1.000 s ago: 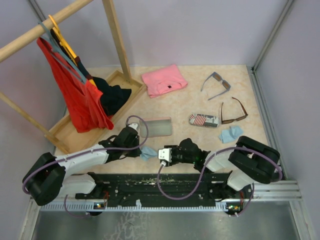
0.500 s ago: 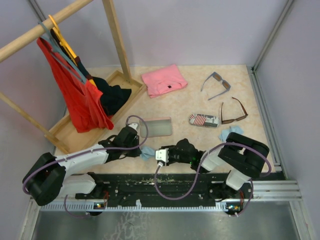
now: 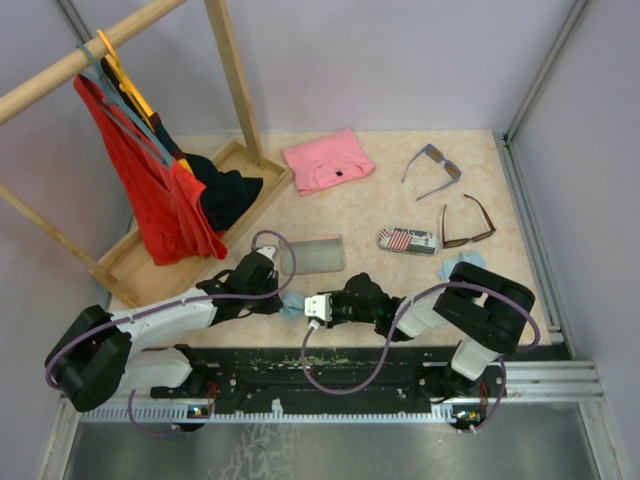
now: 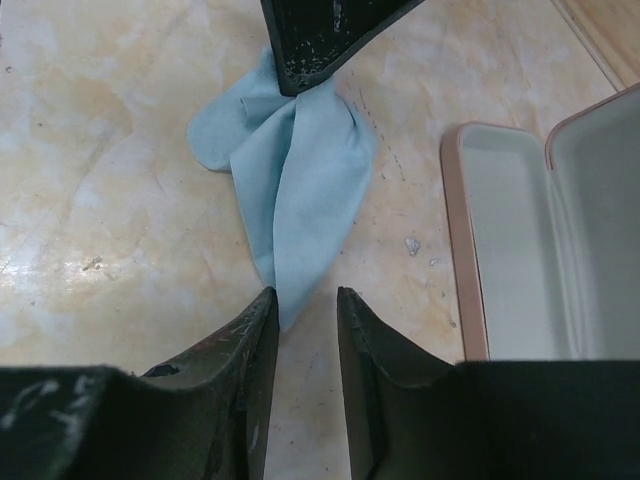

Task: Organize the sunglasses
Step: Fold the glasses cleaning cloth at the center of the board.

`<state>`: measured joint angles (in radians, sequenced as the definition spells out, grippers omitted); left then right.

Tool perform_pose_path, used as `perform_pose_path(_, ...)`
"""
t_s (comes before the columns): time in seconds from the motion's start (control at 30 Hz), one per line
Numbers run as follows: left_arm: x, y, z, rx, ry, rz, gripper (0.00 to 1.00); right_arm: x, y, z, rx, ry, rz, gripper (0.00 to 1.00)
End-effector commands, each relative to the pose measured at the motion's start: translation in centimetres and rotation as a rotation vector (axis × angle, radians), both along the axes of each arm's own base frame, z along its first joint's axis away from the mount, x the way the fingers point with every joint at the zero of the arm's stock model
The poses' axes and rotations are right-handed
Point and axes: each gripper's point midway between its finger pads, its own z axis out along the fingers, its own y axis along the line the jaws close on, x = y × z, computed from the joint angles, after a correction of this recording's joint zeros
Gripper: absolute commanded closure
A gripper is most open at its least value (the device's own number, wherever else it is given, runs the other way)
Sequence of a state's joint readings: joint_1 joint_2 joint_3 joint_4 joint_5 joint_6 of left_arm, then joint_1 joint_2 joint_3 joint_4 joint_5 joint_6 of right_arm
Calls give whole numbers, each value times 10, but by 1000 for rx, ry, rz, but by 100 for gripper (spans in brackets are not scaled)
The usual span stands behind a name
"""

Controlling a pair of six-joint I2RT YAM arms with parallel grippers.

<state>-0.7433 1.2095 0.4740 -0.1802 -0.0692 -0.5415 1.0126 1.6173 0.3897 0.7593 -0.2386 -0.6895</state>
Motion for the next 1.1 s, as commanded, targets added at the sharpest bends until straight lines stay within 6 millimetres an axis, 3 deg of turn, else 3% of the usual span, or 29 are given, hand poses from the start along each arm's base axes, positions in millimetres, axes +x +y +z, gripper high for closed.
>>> perform_pose_path(0.0, -2, 2, -2, -5, 0, -12, 100, -1, 10, 1, 5, 15, 15, 73)
perform_pose_path(0.37, -4, -4, 5, -38, -7, -46, 98, 4, 13, 10, 31, 28, -22, 99)
perform_pose_path(0.43, -3, -7, 11, -56, -19, -54, 93, 6, 13, 14, 40, 42, -49, 100)
perform_pose_path(0.53, -1, -9, 23, -85, -48, -56, 73, 6, 15, 23, 56, 74, -67, 100)
perform_pose_path(0.63, 1, -9, 32, -103, -77, -50, 68, 5, 16, 27, 68, 86, -70, 100)
perform_pose_path(0.8, 1, -8, 28, -86, -65, -46, 68, 4, 13, 26, 62, 92, -76, 100)
perform_pose_path(1.07, 1, -7, 24, -73, -57, -42, 79, 3, 12, 30, 71, 96, -78, 100)
